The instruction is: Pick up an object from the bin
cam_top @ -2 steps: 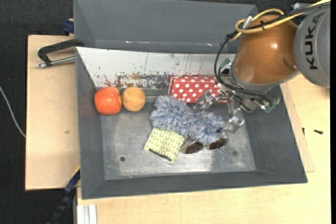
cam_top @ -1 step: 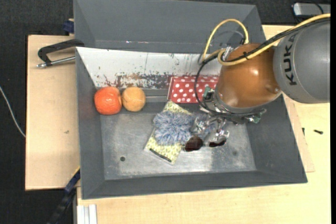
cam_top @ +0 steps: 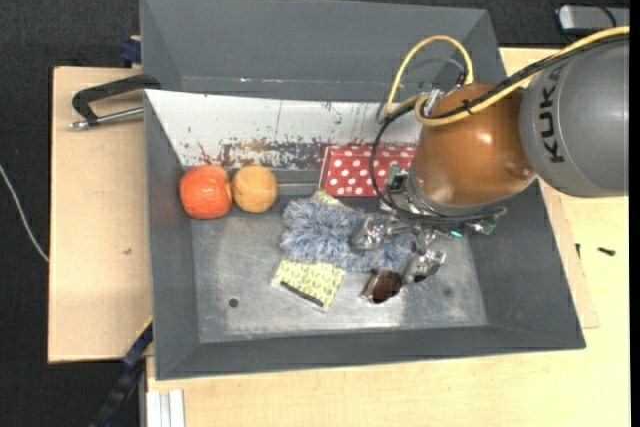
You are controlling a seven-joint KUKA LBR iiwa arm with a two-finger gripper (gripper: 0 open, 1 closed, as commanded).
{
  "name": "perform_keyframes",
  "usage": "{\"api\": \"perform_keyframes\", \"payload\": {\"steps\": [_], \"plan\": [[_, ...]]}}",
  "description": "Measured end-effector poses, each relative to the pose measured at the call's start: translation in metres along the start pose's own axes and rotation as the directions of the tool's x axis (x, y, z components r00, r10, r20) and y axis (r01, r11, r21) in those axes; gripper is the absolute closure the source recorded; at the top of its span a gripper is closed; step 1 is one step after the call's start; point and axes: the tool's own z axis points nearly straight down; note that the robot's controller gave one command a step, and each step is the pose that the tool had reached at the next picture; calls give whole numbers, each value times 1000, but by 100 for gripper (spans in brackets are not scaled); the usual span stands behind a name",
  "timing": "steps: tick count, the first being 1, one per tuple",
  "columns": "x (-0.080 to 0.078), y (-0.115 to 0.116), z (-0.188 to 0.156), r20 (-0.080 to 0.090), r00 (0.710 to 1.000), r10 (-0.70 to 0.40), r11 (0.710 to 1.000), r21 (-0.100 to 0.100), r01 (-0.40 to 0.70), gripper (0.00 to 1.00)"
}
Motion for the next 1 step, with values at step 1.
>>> {"api": "perform_keyframes", "payload": {"steps": [1], "plan": [[0, 1, 1, -1, 1000, 0, 1000, -2, 0, 100]]}}
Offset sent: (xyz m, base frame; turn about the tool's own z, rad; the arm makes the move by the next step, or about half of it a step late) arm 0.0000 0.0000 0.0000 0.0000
